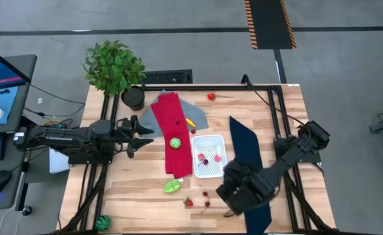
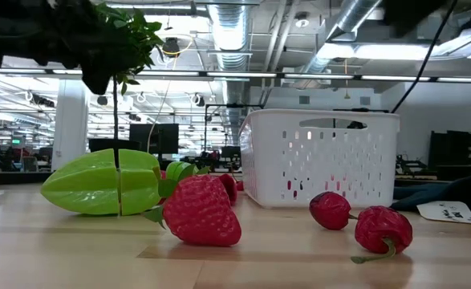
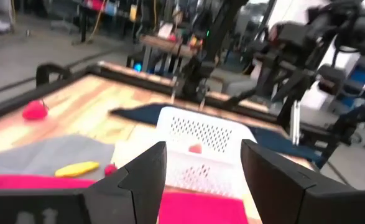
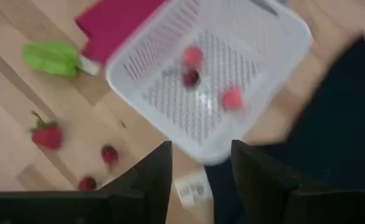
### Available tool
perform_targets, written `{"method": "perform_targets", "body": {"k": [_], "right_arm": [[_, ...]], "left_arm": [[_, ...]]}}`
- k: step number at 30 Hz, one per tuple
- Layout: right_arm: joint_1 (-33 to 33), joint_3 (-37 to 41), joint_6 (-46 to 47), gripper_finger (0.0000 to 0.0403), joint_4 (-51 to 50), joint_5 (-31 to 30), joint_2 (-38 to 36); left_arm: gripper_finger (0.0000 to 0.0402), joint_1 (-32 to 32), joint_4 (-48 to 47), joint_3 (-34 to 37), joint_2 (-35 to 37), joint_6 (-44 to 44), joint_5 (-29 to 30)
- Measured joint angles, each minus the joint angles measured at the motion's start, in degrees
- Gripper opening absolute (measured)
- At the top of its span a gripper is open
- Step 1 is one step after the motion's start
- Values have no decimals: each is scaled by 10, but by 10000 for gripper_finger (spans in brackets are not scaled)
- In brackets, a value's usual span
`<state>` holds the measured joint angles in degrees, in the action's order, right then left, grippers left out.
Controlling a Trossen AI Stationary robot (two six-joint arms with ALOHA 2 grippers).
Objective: Pick and placing Produce into tupperware
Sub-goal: Put the blueberry into the white bin
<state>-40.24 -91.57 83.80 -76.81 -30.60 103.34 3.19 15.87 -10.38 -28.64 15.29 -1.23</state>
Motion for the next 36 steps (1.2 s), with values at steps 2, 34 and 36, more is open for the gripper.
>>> {"method": "perform_targets", "body": {"k": [2,34,36], "right_arm": [[-24,0,59,173,-32,33,0],[-169,183,377,119,111,278,1],[-169,190,378,119,114,278,1]], "left_arm": [[196,-5,2,-15,-35,0,-1],[196,-50,18,-135,-305,-7,35],[196,-50,18,-135,-305,-7,35]]}}
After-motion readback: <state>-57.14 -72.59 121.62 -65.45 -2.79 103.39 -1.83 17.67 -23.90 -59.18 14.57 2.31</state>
